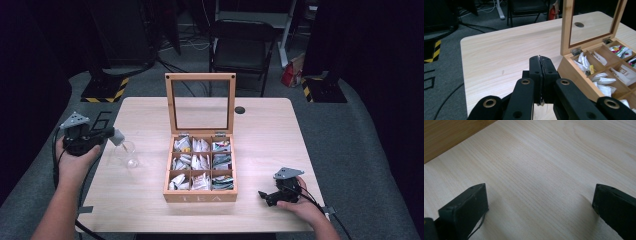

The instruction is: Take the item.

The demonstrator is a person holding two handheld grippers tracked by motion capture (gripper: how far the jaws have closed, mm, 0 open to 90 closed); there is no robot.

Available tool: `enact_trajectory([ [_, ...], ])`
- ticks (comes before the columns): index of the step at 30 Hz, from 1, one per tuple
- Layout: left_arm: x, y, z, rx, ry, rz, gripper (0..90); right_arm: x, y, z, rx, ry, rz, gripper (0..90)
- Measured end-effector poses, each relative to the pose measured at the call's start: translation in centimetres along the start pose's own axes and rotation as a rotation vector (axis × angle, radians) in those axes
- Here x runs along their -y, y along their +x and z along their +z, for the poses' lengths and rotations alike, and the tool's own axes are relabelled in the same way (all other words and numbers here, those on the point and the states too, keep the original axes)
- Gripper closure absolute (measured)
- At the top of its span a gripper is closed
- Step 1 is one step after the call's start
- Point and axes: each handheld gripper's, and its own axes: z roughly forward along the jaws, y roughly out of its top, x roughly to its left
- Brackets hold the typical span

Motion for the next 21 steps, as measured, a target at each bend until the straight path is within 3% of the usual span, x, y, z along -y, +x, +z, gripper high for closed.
enact_trajectory([
  [21, 2.1, 1.0, 2.8, -0.032, 0.033, -0.04, 88.7, 0.0, 0.0, 0.0, -0.005, 0.007, -0.001, 0.0],
])
